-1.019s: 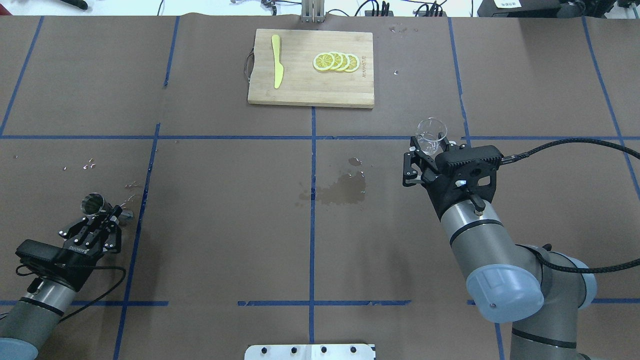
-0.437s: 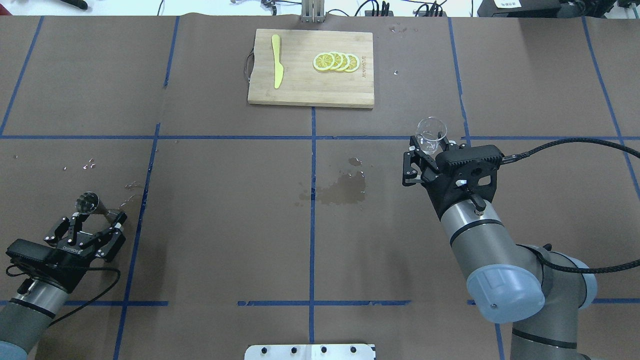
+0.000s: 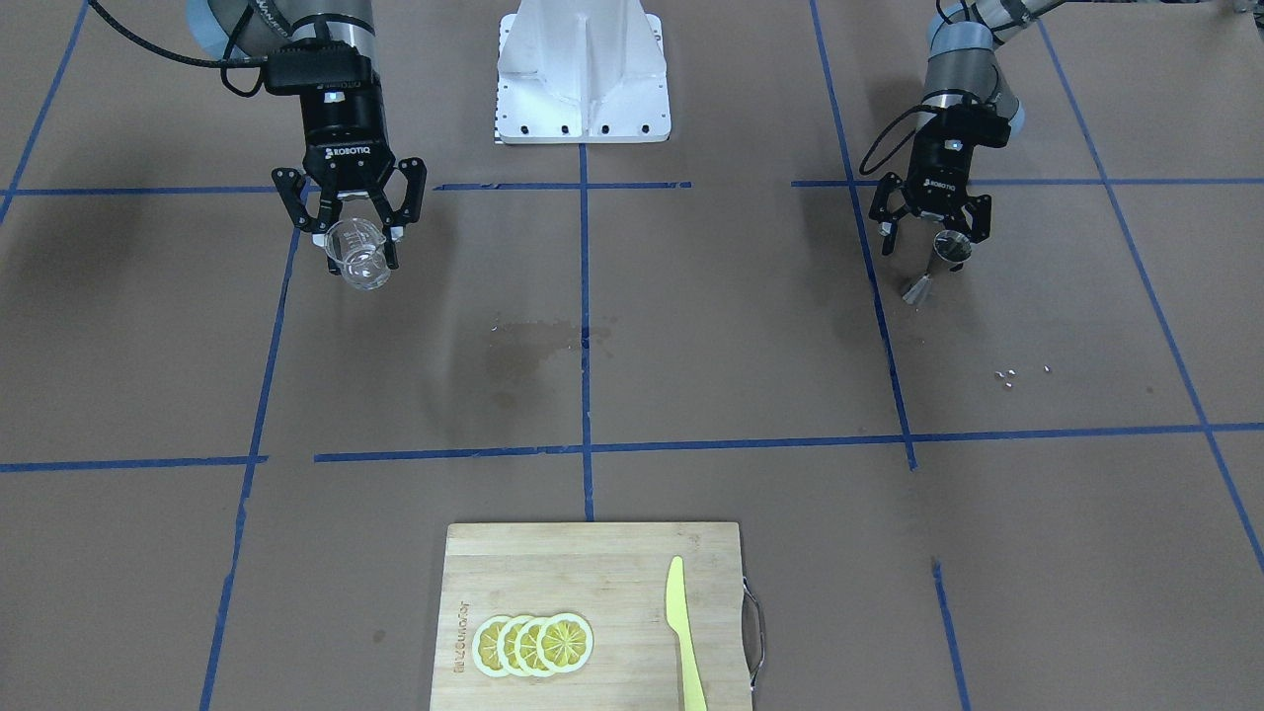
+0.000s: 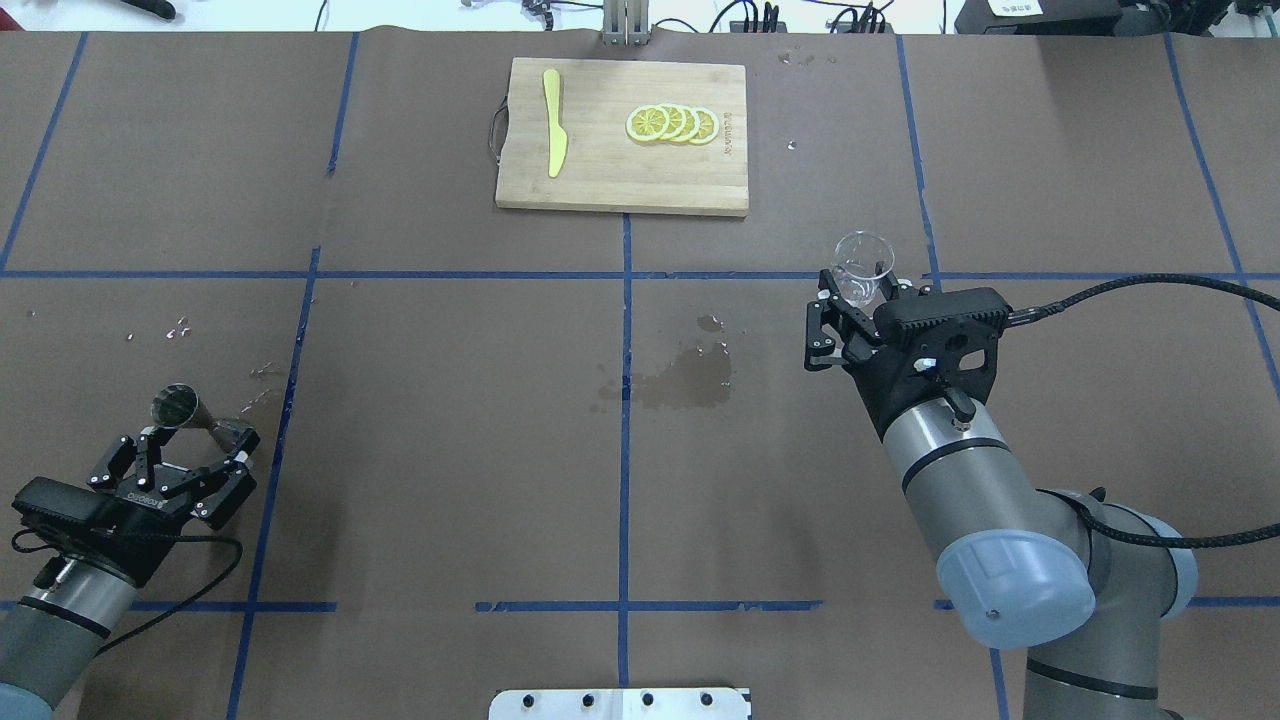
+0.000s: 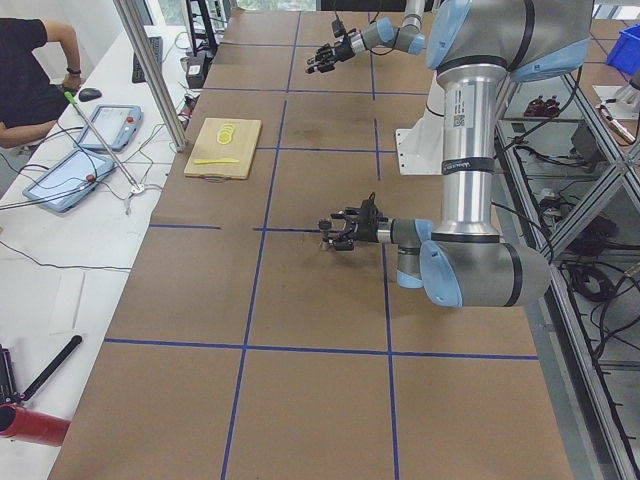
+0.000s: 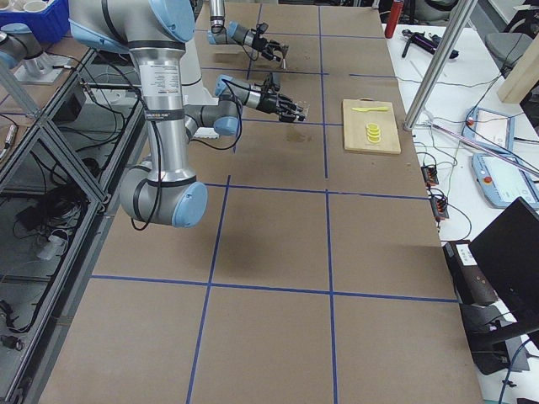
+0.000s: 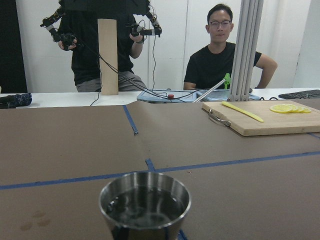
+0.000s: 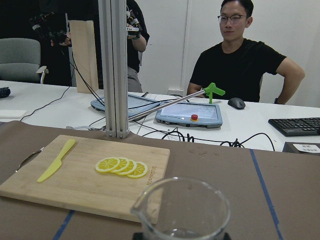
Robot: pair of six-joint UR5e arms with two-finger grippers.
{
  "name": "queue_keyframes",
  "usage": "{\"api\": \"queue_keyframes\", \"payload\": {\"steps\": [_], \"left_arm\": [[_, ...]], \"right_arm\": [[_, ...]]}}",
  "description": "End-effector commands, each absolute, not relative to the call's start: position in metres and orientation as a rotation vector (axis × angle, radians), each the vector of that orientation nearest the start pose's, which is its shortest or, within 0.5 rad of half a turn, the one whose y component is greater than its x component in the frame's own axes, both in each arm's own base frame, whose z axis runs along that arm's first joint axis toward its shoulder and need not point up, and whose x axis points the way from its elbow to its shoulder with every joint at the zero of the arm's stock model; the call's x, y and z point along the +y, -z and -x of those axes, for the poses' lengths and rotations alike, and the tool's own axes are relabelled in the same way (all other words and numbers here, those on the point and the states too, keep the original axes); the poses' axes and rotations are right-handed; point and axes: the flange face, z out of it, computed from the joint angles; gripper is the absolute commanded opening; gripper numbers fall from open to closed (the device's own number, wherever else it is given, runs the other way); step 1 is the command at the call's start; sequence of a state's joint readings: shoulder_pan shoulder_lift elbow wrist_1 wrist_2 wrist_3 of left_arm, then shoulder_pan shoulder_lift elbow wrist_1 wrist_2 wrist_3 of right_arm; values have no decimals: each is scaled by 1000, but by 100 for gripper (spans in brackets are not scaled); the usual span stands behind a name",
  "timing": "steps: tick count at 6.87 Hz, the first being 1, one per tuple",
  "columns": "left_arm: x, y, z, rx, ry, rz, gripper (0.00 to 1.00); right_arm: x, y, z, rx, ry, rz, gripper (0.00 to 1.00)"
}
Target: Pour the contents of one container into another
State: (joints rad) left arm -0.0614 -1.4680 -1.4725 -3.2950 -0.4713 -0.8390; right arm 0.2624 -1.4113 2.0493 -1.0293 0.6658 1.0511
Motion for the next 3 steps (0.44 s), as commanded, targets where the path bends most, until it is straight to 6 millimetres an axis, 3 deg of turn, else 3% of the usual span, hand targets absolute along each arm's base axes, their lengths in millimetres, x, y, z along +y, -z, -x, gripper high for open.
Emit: {"api": "queue_keyframes", "payload": {"steps": [1, 3], "left_arm": [[-242, -577, -372, 896, 230, -1244, 100], [-240, -590, -364, 886, 165, -1211, 100]], "right_arm": [[-328, -280, 406, -702, -315, -1141, 0], [-328, -279, 405, -705, -316, -1142, 0]]}}
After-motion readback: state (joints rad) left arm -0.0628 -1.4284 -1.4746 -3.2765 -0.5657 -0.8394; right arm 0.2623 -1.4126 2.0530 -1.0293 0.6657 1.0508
